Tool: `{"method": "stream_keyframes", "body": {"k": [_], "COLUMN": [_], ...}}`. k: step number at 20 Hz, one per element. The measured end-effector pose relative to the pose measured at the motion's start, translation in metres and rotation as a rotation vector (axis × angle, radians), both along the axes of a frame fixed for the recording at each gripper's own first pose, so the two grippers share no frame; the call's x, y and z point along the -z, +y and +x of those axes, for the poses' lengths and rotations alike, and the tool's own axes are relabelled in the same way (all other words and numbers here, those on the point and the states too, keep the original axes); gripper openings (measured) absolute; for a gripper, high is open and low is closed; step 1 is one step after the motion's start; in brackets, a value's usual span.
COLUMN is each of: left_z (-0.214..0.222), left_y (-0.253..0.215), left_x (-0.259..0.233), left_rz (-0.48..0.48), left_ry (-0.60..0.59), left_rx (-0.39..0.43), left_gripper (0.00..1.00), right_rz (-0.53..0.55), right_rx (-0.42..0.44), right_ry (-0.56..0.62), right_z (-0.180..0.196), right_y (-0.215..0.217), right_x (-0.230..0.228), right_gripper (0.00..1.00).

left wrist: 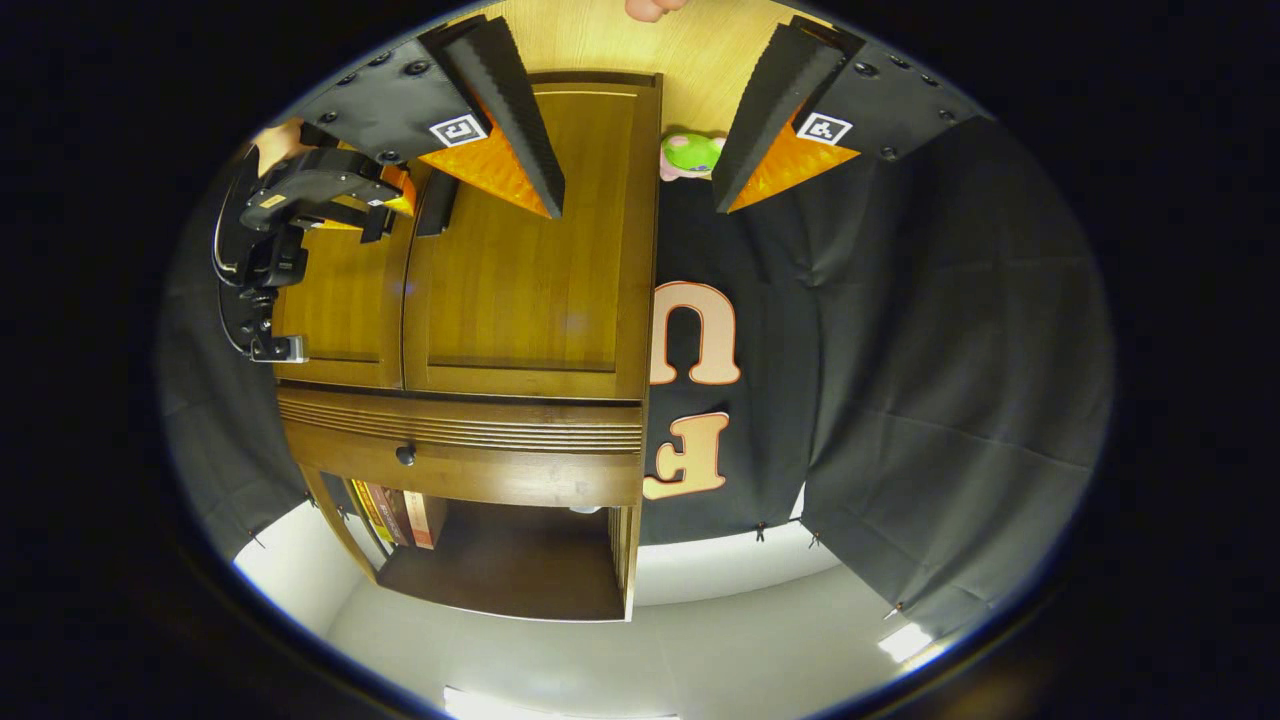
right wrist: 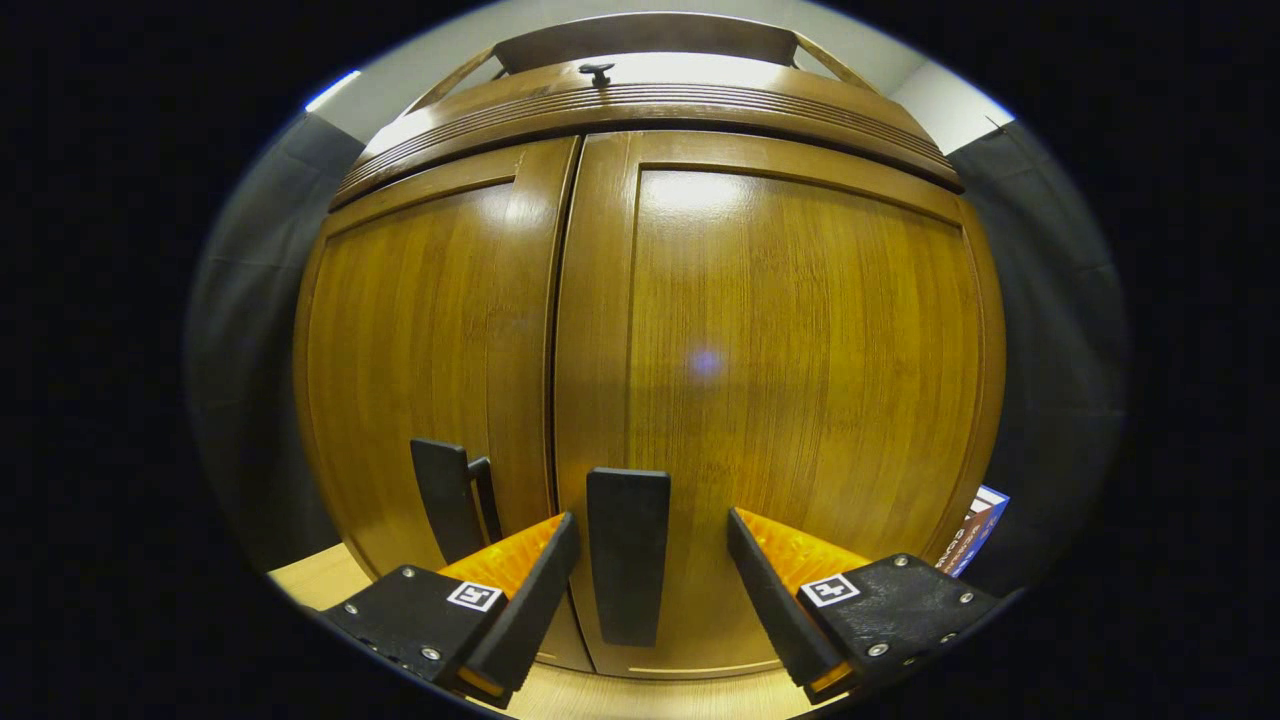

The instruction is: Open the right door of the double-door shoe cabinet with the right hand, and open the left door with the left hand.

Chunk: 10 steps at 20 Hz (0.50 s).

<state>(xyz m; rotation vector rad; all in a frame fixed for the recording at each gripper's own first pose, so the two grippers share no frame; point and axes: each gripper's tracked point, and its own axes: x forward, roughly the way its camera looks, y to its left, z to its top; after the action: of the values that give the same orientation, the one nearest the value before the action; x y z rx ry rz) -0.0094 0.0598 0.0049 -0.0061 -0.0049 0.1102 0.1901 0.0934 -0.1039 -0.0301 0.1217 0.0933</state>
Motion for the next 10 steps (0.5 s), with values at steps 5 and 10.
{"method": "stream_keyframes", "body": {"k": [5,10], "left_z": [0.001,0.001], "left_y": [-0.001,0.002], "left_x": [0.001,-0.001], "left_rz": [-0.002,0.0], "left_ry": [0.004,-0.001], "left_rx": [0.005,-0.001], "left_gripper": [0.97,0.95], "right_rz": [0.008,0.003], "right_rx": [-0.006,-0.043], "right_ry": [-0.013,-0.023], "right_z": [0.0,-0.005], "right_y": [0.005,0.017], "right_x": [0.0,0.002], "right_gripper": [1.0,0.48]}}
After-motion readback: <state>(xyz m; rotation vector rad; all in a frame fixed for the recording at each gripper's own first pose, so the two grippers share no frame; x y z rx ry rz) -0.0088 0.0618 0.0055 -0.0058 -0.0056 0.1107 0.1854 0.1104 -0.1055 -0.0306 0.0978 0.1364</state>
